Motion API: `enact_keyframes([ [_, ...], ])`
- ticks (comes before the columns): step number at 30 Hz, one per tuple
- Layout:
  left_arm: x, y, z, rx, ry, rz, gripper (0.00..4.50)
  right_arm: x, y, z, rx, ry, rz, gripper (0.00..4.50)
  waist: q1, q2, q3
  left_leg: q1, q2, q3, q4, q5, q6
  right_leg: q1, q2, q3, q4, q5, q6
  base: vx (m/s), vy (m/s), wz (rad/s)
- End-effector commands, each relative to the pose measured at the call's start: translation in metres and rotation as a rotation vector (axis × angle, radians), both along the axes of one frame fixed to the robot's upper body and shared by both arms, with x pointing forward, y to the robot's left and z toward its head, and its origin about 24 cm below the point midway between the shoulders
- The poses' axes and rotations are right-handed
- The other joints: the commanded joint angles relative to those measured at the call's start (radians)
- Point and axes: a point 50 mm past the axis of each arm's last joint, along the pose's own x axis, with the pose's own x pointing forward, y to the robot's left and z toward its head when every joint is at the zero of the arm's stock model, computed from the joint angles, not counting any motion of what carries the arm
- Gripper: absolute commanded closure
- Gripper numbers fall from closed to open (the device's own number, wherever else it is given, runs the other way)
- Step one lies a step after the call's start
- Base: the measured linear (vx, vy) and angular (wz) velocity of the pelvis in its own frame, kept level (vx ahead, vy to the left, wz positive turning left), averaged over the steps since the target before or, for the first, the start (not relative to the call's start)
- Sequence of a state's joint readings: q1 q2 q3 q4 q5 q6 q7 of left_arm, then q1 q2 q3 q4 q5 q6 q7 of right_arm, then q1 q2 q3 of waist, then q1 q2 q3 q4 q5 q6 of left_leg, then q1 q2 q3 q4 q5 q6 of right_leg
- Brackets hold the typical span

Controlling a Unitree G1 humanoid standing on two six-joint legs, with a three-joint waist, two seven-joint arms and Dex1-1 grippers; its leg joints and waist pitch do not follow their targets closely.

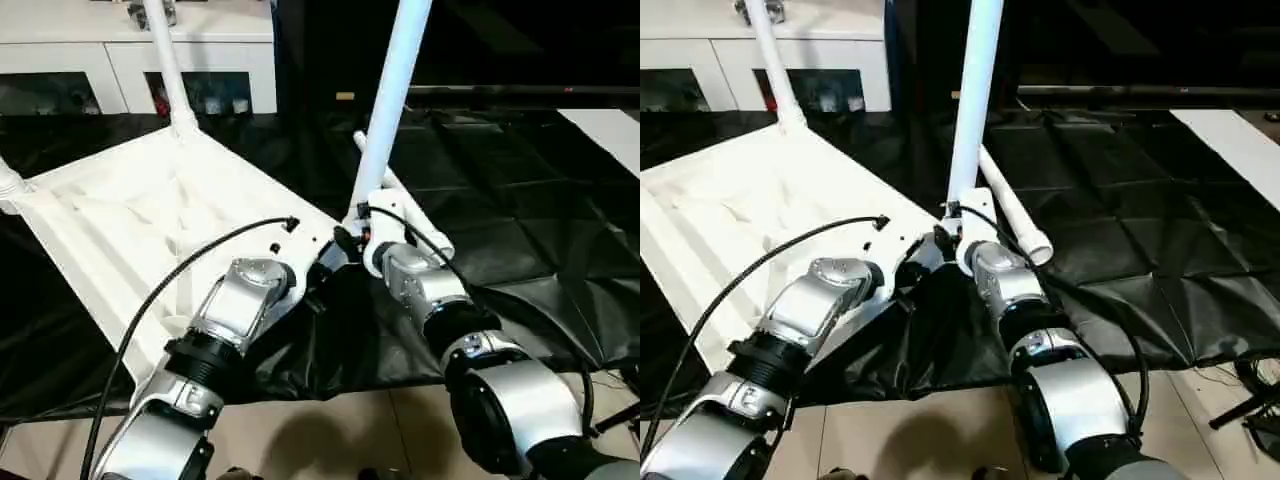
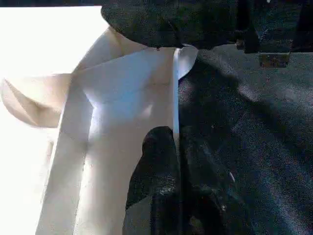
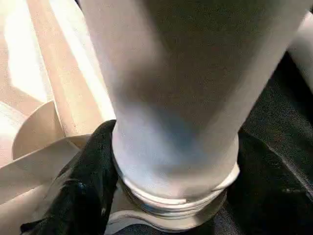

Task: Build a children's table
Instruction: Insert table leg to table base

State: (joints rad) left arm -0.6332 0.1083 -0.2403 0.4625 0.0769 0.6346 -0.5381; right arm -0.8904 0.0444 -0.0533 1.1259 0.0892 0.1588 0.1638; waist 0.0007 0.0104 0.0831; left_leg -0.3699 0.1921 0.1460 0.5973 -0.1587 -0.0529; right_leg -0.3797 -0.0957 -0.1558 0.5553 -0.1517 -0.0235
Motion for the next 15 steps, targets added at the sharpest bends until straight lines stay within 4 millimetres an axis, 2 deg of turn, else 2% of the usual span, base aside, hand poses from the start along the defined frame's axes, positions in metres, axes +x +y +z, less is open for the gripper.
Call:
enact_keyframes([
  [1,0.005,-0.018,0.026,-0.043,-0.119,-0.090,4.50,-0.021,0.022,-0.027,0.027,0.143,0.116,1.73,-0.012,0.017,-0.059,0.045,0.035,-0.030,-0.079,-0.691,-0.043,0.014,-0.062,0.016,-0.106,-0.647,-0.018,0.000,0.000,0.00],
  [3,0.001,-0.018,0.025,-0.045,-0.119,-0.144,4.50,-0.022,0.020,-0.028,0.025,0.144,0.166,1.73,-0.012,0.017,-0.059,0.041,0.039,-0.032,-0.086,-0.713,-0.046,0.018,-0.061,0.022,-0.097,-0.625,-0.027,0.000,0.000,0.00],
  [4,-0.001,-0.017,0.025,-0.046,-0.129,-0.187,4.50,-0.022,0.018,-0.028,0.023,0.145,0.193,1.73,-0.010,0.016,-0.060,0.045,0.036,-0.031,-0.084,-0.715,-0.045,0.014,-0.065,0.024,-0.099,-0.628,-0.033,0.000,0.000,0.00],
  [8,-0.006,-0.008,0.023,-0.033,-0.110,-0.272,4.50,-0.025,0.006,-0.032,-0.011,0.150,0.309,1.73,-0.009,0.011,-0.059,0.040,0.029,-0.027,-0.074,-0.649,-0.035,0.014,-0.076,0.025,-0.112,-0.678,-0.031,0.000,0.000,0.00],
  [13,-0.011,0.014,0.021,-0.011,-0.081,-0.373,4.50,-0.033,-0.024,-0.039,-0.053,0.171,0.470,1.73,-0.004,0.016,-0.060,0.047,0.035,-0.029,-0.078,-0.654,-0.036,0.009,-0.070,0.029,-0.107,-0.645,-0.049,0.000,0.000,0.00],
  [15,-0.013,0.022,0.021,0.002,-0.062,-0.426,4.50,-0.038,-0.038,-0.041,-0.072,0.182,0.543,1.73,-0.001,0.018,-0.061,0.044,0.037,-0.030,-0.082,-0.661,-0.038,0.012,-0.070,0.035,-0.101,-0.622,-0.060,0.000,0.000,0.00],
])
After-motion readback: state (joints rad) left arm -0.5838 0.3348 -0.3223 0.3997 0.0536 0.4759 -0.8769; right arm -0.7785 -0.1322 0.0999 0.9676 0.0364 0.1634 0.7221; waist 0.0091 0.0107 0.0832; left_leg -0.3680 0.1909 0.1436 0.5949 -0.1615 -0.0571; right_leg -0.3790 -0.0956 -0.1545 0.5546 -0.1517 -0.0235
